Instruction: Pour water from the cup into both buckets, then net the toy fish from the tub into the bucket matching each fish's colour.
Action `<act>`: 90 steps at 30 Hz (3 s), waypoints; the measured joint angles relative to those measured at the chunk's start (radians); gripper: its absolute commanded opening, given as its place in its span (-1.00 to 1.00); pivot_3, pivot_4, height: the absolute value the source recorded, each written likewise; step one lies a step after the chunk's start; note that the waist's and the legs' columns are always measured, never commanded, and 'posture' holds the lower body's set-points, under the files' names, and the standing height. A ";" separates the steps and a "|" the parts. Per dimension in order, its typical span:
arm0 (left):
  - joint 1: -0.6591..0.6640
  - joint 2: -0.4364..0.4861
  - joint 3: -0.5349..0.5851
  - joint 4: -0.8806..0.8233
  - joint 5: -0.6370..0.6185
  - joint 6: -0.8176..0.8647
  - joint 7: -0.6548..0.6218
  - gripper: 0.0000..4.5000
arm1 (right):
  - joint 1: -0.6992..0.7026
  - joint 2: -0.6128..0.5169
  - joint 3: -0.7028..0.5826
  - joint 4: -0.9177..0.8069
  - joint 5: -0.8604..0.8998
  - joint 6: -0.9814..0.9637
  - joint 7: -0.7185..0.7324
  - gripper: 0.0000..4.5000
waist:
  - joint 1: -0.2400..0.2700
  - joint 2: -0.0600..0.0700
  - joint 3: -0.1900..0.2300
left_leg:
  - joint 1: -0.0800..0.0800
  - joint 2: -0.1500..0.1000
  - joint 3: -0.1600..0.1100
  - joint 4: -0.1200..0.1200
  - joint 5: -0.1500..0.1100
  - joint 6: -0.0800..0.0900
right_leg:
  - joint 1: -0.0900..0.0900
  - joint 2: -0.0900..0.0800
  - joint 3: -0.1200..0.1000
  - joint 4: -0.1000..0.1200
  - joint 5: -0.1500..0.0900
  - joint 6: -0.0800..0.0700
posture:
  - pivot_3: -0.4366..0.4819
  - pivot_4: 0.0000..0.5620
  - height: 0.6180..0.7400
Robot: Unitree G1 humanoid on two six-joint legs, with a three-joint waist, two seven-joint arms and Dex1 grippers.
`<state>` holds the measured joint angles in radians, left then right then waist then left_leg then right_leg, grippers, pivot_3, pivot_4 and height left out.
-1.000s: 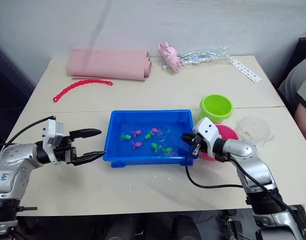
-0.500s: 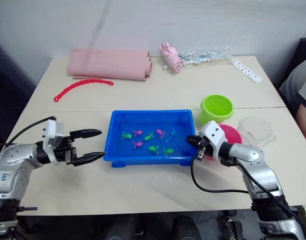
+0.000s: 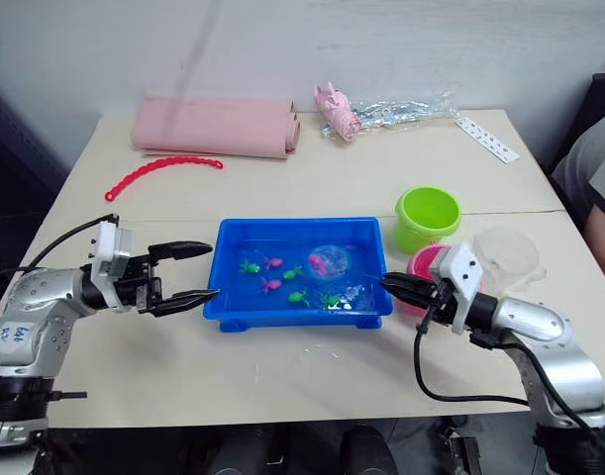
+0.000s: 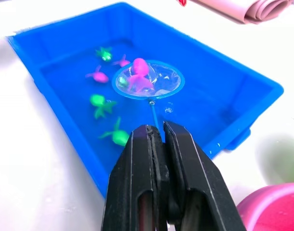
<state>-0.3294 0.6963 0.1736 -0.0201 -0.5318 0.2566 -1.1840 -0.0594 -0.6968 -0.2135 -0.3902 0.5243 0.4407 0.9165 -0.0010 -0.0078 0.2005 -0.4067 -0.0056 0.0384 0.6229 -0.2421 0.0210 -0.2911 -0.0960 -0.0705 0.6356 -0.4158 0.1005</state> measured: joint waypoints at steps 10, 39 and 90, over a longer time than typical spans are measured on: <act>-0.065 -0.016 -0.041 0.017 -0.003 0.019 -0.040 0.99 | 0.130 -0.006 -0.130 -0.133 0.095 0.029 -0.018 -1.00 | 0.001 0.001 0.000 | 0.000 0.000 0.000 0.000 0.000 0.000 | 0.000 0.001 0.000 0.000 0.000 0.000 | -0.05 -0.47 1.00; -0.235 -0.154 -0.184 0.136 -0.003 0.050 -0.111 0.99 | 0.550 0.073 -0.614 0.002 -0.481 -0.723 -0.143 -1.00 | 0.022 0.000 0.000 | 0.001 0.000 0.001 -0.001 0.001 -0.001 | 0.002 0.002 0.002 -0.004 0.000 0.000 | -0.05 -0.47 1.00; 0.180 0.064 0.184 -0.014 -0.022 0.069 0.051 0.99 | -0.298 -0.078 0.434 0.088 -0.072 -0.070 -0.171 -1.00 | -0.001 -0.002 0.001 | -0.001 0.000 -0.001 0.005 -0.001 0.001 | 0.001 -0.001 -0.001 0.000 0.000 0.000 | -0.05 -0.47 1.00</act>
<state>-0.1492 0.7598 0.3581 -0.0338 -0.5542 0.3251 -1.1330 -0.3577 -0.7746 0.2206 -0.3020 0.4522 0.3704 0.7453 -0.0023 -0.0096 0.2020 -0.4078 -0.0056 0.0370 0.6274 -0.2427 0.0221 -0.2906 -0.0972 -0.0711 0.6358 -0.4158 0.1005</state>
